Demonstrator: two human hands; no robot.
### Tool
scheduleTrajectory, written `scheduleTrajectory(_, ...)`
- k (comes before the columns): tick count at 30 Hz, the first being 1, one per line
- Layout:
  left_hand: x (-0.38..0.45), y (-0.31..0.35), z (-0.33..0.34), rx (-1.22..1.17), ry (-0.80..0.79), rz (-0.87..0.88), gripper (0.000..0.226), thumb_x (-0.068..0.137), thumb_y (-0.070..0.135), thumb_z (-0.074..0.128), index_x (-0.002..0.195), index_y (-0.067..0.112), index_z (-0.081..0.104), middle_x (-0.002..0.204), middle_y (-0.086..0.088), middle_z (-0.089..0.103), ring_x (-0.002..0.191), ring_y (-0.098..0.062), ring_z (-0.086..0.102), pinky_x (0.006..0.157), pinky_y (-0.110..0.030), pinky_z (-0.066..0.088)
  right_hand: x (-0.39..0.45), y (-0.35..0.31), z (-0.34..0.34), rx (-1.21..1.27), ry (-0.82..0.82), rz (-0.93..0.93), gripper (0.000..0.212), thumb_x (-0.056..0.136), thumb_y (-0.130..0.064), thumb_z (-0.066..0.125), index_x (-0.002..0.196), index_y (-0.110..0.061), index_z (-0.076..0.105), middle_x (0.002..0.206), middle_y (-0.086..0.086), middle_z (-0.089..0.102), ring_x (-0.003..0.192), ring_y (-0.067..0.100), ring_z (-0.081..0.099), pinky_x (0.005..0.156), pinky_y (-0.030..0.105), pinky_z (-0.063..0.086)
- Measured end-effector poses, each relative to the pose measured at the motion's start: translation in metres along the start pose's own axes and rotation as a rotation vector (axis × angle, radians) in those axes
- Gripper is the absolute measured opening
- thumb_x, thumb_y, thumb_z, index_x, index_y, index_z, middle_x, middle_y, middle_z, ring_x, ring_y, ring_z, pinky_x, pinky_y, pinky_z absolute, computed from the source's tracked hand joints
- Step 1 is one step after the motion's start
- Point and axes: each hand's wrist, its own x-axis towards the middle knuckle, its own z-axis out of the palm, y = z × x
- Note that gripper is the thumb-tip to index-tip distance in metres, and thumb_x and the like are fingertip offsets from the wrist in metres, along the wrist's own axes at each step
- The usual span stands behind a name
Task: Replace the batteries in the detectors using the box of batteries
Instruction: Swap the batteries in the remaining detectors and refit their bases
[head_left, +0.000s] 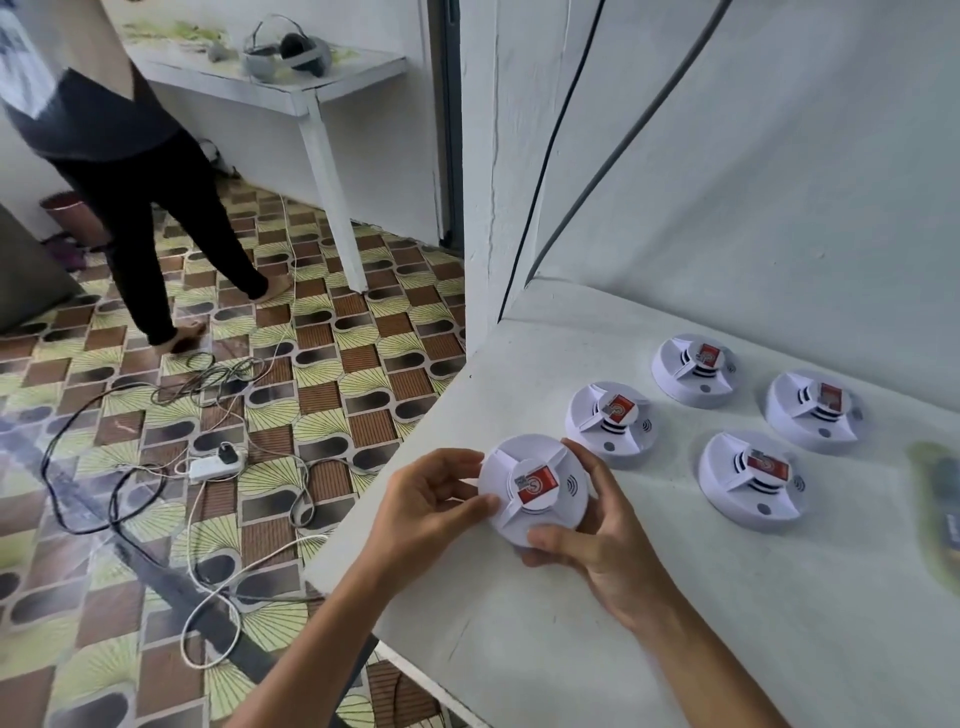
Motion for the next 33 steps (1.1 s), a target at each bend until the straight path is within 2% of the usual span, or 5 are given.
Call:
scheduleTrajectory(9, 0.0003, -0.0015, 0.0004, 0.002, 0.0, 0.01, 0.039, 0.074, 0.007, 0.081, 0.109, 0.005, 0.066, 0.102, -0.008, 0.074, 0.087, -0.032, 0.07, 0.077, -0.034, 0.058, 0.0011, -0.0005, 0.0005, -0.014, -0.004, -0.003, 0.077, 0.063, 0.003, 0.076, 0.122, -0.041, 0.056, 0.117, 0.005, 0.065, 0.103, 0.028, 0.066, 0.069, 0.043, 0.057)
scheduleTrajectory(14, -0.0008, -0.0004, 0.0014, 0.009, -0.004, 0.026, 0.034, 0.076, 0.007, 0.079, 0.108, 0.006, 0.066, 0.101, -0.006, 0.074, 0.086, -0.028, 0.07, 0.076, -0.031, 0.058, 0.0021, -0.0004, 0.0008, -0.021, -0.01, -0.009, 0.076, 0.063, 0.001, 0.076, 0.123, -0.042, 0.055, 0.119, 0.005, 0.064, 0.104, 0.027, 0.066, 0.068, 0.043, 0.057)
scheduleTrajectory(30, -0.0014, -0.0027, 0.0007, 0.045, 0.0, 0.056, 0.031, 0.08, 0.007, 0.077, 0.109, 0.007, 0.067, 0.103, -0.006, 0.073, 0.089, -0.027, 0.071, 0.08, -0.035, 0.059, 0.0017, 0.0011, -0.0012, -0.029, -0.019, -0.017, 0.077, 0.066, 0.0, 0.075, 0.127, -0.039, 0.052, 0.122, 0.006, 0.062, 0.107, 0.029, 0.064, 0.071, 0.045, 0.057)
scheduleTrajectory(33, -0.0012, -0.0032, 0.0009, 0.049, -0.001, 0.058, 0.032, 0.08, 0.007, 0.076, 0.11, 0.006, 0.067, 0.104, -0.006, 0.073, 0.09, -0.026, 0.071, 0.079, -0.034, 0.058, 0.0021, 0.0009, -0.0015, -0.042, -0.023, -0.014, 0.079, 0.064, -0.005, 0.079, 0.129, -0.039, 0.051, 0.124, 0.005, 0.061, 0.108, 0.028, 0.064, 0.072, 0.046, 0.057)
